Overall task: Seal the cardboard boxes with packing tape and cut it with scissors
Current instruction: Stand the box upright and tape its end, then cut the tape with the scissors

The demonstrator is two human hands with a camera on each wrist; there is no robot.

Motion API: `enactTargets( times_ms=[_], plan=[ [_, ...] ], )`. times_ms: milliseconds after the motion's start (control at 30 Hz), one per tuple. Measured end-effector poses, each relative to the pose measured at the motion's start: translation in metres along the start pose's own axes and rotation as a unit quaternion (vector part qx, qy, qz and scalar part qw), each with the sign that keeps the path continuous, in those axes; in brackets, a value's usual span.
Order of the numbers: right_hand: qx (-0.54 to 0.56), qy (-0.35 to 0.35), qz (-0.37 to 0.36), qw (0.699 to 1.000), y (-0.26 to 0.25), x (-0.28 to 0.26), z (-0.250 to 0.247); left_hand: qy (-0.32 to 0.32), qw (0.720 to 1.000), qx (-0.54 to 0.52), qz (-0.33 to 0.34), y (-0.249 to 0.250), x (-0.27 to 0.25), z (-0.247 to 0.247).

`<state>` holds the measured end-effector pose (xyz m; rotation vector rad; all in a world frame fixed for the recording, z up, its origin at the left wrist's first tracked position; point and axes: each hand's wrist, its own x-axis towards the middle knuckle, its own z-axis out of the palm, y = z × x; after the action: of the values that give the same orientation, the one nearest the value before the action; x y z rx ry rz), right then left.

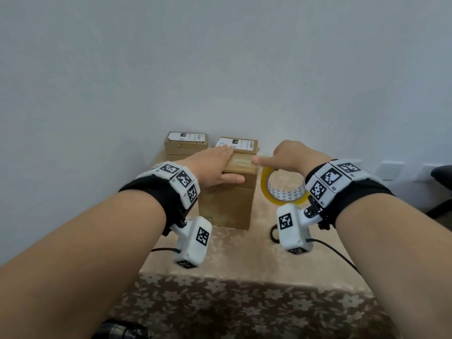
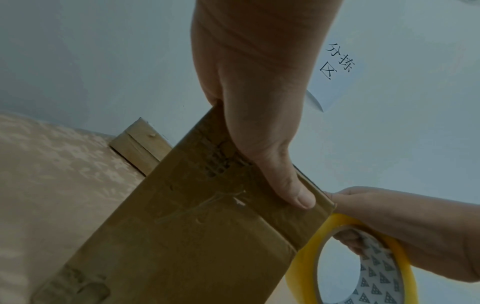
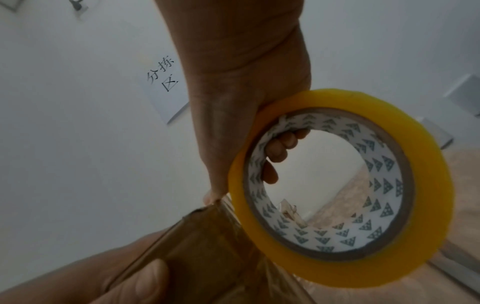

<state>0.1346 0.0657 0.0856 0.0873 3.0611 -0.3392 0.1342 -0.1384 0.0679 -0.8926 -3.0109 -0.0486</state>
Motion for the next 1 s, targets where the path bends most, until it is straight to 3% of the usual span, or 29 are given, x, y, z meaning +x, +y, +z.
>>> enactTargets(
  times_ms=[133,233,300,367,467,567,700,800,1000],
  plan=[
    [0.047,-0.031,0.023,0.998,-0.004,-0.014,0.001,0.004,0.997,0.077,0.026,0.000,0.000,-0.003],
    [0.106,-0.030,0.012,0.994,-0.004,-0.030,-0.005,0.077,0.994,0.080,0.008,0.001,-0.003,-0.012],
    [0.203,-0.068,0.012,0.977,-0.005,-0.041,-0.008,0.108,0.994,-0.001,-0.017,-0.001,-0.004,-0.016],
    [0.270,-0.100,0.002,0.958,-0.006,-0.049,-0.009,0.079,0.992,-0.096,-0.016,-0.004,-0.007,-0.009],
    [0.283,-0.063,0.014,0.957,-0.003,-0.052,0.002,0.056,0.971,-0.230,-0.016,0.008,-0.017,0.002],
    [0.235,-0.022,0.073,0.969,0.015,-0.048,0.028,0.090,0.944,-0.316,-0.017,0.032,-0.024,0.008],
    [0.055,-0.078,0.122,0.988,0.044,-0.054,0.077,0.091,0.940,-0.326,-0.051,0.046,-0.021,0.014],
    [0.034,-0.040,0.120,0.991,0.052,-0.061,0.099,0.078,0.935,-0.332,-0.093,0.047,-0.023,0.011],
    [-0.078,-0.048,0.086,0.992,0.039,-0.061,0.107,-0.021,0.908,-0.401,-0.119,0.053,-0.034,-0.001]
  ],
)
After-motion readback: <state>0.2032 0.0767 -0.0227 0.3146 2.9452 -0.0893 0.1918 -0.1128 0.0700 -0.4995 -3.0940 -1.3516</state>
